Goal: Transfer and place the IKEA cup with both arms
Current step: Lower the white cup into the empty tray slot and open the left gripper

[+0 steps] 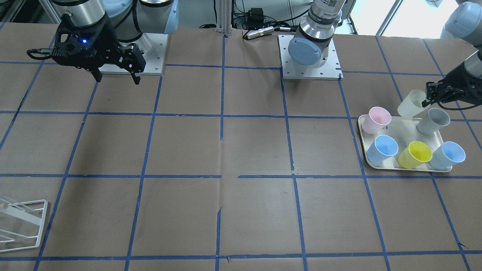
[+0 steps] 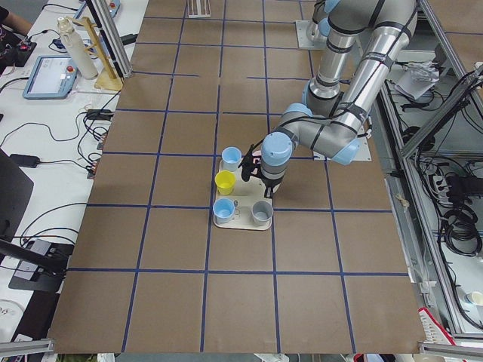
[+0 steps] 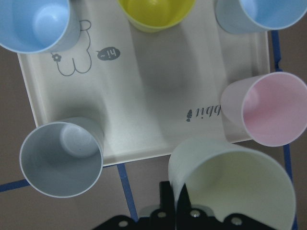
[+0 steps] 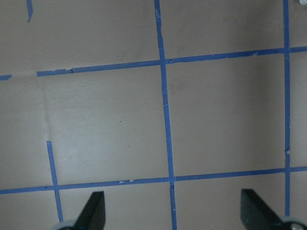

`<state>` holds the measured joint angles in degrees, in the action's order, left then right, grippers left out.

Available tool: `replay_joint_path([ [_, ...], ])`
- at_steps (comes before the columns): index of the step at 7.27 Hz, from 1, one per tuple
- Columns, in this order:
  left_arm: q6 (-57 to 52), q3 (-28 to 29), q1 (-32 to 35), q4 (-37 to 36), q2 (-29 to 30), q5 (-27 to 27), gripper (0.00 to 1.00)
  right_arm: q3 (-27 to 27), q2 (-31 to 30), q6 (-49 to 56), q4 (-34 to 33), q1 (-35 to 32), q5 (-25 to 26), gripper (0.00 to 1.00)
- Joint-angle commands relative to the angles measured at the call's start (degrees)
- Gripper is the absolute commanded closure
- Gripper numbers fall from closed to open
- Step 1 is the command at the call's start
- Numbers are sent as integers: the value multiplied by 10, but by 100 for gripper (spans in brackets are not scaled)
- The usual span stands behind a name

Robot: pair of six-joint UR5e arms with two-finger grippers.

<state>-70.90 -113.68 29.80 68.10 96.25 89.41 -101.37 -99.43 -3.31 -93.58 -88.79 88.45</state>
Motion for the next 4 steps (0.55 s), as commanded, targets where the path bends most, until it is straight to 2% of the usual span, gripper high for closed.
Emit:
replay_joint_path([
  [1, 8, -1, 2, -7, 27, -5, 100, 0, -1, 1, -2, 0, 5, 0],
  [4, 26, 1, 16, -17, 36, -16, 100, 0, -1, 1, -1, -2, 4, 0],
])
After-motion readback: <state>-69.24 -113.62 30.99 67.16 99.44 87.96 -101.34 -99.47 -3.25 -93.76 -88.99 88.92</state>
